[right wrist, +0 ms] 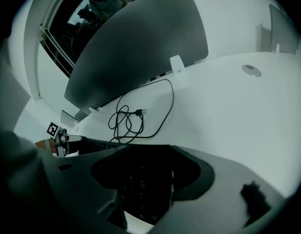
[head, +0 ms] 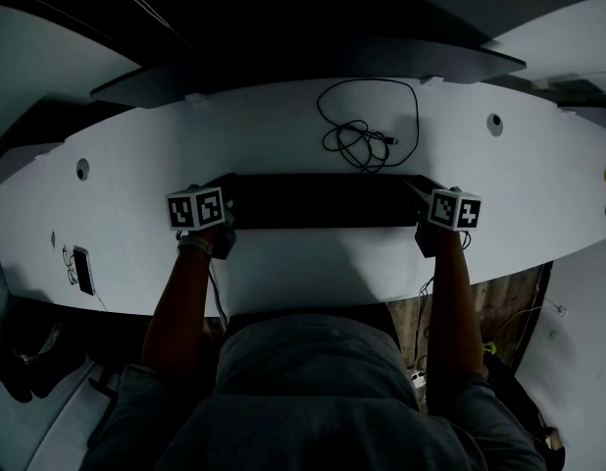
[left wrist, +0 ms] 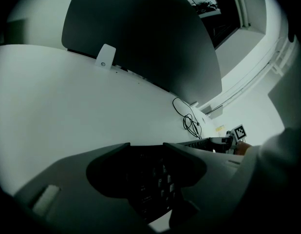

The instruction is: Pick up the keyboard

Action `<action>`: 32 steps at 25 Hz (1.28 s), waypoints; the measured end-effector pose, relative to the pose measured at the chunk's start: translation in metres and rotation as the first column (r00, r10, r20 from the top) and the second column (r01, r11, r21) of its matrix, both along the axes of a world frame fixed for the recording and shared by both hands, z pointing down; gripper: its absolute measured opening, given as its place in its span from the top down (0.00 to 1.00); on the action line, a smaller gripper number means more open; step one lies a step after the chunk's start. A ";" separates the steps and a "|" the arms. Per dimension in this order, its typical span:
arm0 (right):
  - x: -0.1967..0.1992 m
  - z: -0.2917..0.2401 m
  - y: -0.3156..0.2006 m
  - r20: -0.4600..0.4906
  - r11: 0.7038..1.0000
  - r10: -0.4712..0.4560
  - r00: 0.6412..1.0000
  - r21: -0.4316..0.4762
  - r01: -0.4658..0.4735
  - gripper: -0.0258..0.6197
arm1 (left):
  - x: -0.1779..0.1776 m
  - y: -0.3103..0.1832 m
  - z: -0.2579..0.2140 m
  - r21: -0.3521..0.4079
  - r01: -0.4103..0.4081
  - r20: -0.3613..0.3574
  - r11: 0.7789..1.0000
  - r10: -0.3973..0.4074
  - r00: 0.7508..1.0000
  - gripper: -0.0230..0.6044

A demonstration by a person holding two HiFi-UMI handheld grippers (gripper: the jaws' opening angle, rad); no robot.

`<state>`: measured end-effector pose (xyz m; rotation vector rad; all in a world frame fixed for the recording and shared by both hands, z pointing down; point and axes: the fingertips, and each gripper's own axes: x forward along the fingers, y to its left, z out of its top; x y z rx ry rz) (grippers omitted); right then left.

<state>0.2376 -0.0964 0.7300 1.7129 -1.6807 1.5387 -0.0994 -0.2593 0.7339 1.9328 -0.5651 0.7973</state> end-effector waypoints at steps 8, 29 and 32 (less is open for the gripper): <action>-0.012 -0.034 -0.001 -0.050 0.998 -0.024 0.998 0.050 0.026 0.59 | -0.014 0.007 -0.024 0.034 0.016 -0.043 0.999 -0.015 0.999 0.65; -0.070 -0.201 -0.021 -0.231 0.920 0.004 0.973 0.382 0.086 0.59 | -0.073 -0.016 -0.182 0.352 0.077 -0.205 0.933 -0.003 0.979 0.64; -0.078 -0.228 -0.022 -0.260 0.897 0.011 0.965 0.428 0.105 0.59 | -0.082 -0.018 -0.205 0.389 0.092 -0.227 0.917 -0.001 0.974 0.64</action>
